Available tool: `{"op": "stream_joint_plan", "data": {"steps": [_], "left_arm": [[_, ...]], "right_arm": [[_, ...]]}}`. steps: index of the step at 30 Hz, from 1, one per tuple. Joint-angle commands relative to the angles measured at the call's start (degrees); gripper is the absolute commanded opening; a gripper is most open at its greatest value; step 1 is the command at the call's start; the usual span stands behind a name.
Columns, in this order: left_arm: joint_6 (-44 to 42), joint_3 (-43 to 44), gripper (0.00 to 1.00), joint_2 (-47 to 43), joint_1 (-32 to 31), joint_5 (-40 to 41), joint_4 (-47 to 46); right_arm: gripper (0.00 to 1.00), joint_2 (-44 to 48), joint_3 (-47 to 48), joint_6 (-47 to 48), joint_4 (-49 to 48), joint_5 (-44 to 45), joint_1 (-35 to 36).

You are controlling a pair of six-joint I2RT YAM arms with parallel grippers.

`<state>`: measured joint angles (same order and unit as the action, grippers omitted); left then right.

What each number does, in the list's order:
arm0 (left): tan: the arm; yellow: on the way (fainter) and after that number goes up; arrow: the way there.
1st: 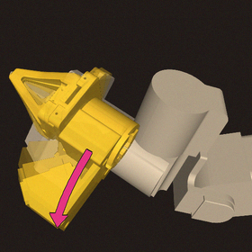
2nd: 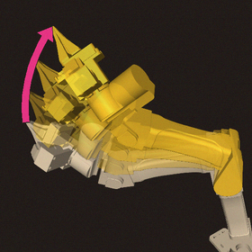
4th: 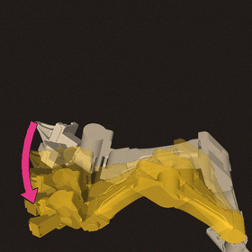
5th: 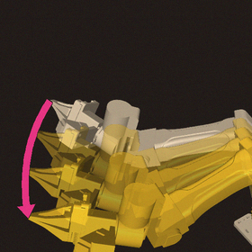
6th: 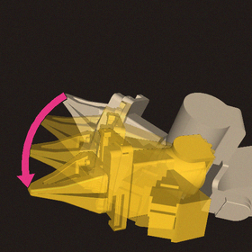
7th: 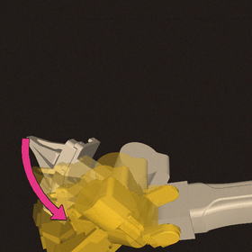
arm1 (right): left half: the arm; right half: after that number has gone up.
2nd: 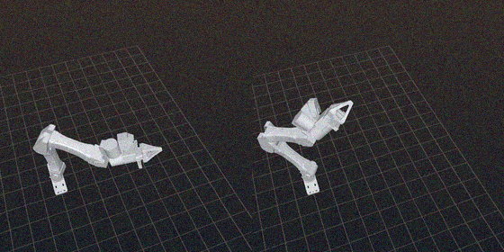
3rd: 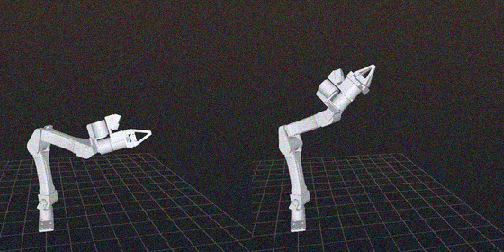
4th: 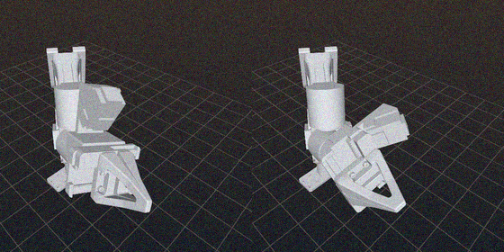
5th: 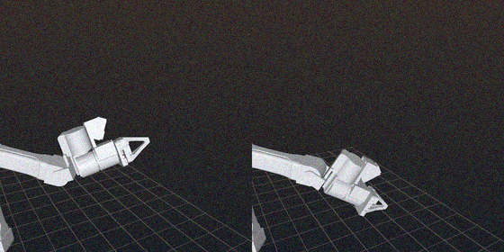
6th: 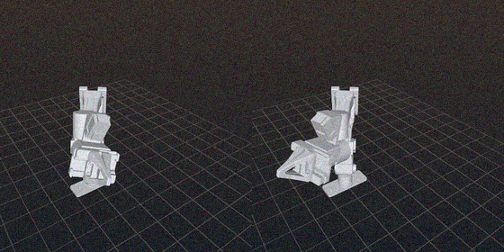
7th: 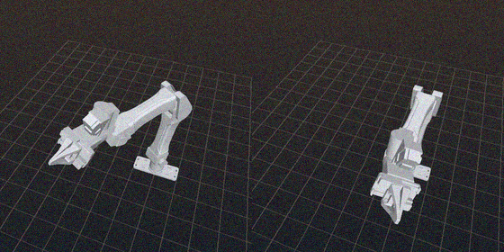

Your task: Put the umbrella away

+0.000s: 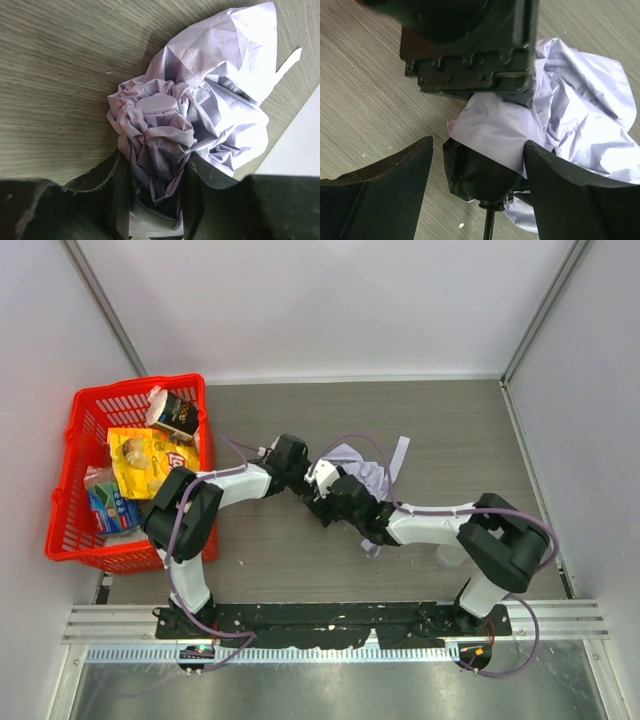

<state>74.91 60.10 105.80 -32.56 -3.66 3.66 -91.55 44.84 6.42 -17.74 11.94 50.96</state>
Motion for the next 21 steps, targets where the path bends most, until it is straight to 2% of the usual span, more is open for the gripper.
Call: {"op": "stream_joint_plan", "data": {"steps": [1,5,10,14,15,16,17,18,21], "left_arm": [[-0.13,-1.38,0.00,0.55,-0.58,1.99,14.53],[1.55,-1.38,0.00,0.46,-1.28,2.43,14.53],[3.22,-1.56,0.00,0.29,-1.72,2.52,14.36],[4.36,-2.88,0.00,-0.42,-1.63,2.26,12.51],[4.54,-2.97,0.00,-0.50,-1.72,2.17,12.51],[4.63,-3.31,0.00,-0.68,-1.63,2.17,12.16],[4.71,-3.58,0.00,-0.94,-1.72,1.91,11.64],[4.71,-3.76,0.00,-1.21,-1.72,2.08,11.37],[4.37,-4.28,0.00,-2.35,-1.72,2.43,9.35]], "right_arm": [[0.78,-3.89,-0.81,5.44,-10.29,8.79,1.42],[0.77,-9.69,1.46,6.33,-11.62,13.44,2.48],[0.64,-17.68,4.55,5.98,-10.84,24.94,5.46],[0.42,-20.16,4.29,0.29,-9.08,29.45,5.91],[0.31,-20.51,3.86,-0.61,-8.72,29.45,5.91],[0.24,-20.69,3.68,-2.18,-7.94,28.67,5.82],[0.06,-21.04,3.15,-2.81,-7.75,26.92,5.82],[0.01,-21.21,2.89,-4.46,-7.58,25.16,5.73],[0.01,-21.30,1.22,-6.41,-7.67,17.69,5.47]]}}
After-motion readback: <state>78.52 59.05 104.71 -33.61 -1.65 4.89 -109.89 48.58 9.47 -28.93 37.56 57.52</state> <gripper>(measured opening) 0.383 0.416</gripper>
